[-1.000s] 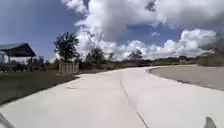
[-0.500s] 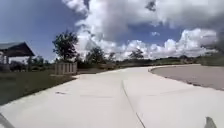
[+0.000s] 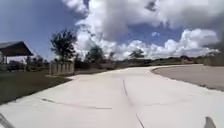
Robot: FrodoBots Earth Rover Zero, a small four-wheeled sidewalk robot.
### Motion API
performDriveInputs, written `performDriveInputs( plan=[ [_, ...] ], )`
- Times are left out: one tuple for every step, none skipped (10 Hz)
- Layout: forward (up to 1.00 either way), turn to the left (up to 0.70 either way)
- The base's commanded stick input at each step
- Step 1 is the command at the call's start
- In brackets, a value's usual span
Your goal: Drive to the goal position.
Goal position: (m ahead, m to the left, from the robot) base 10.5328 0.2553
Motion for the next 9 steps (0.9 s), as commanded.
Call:
performDriveInputs(
  plan=[
    [0.85,0.0],
    [0.85,0.0],
    [0.85,0.0],
    [0.85,0.0],
    [0.85,0.0],
    [0.85,0.0],
    [0.85,0.0],
    [0.85,0.0],
    [0.85,0.0]
  ],
)
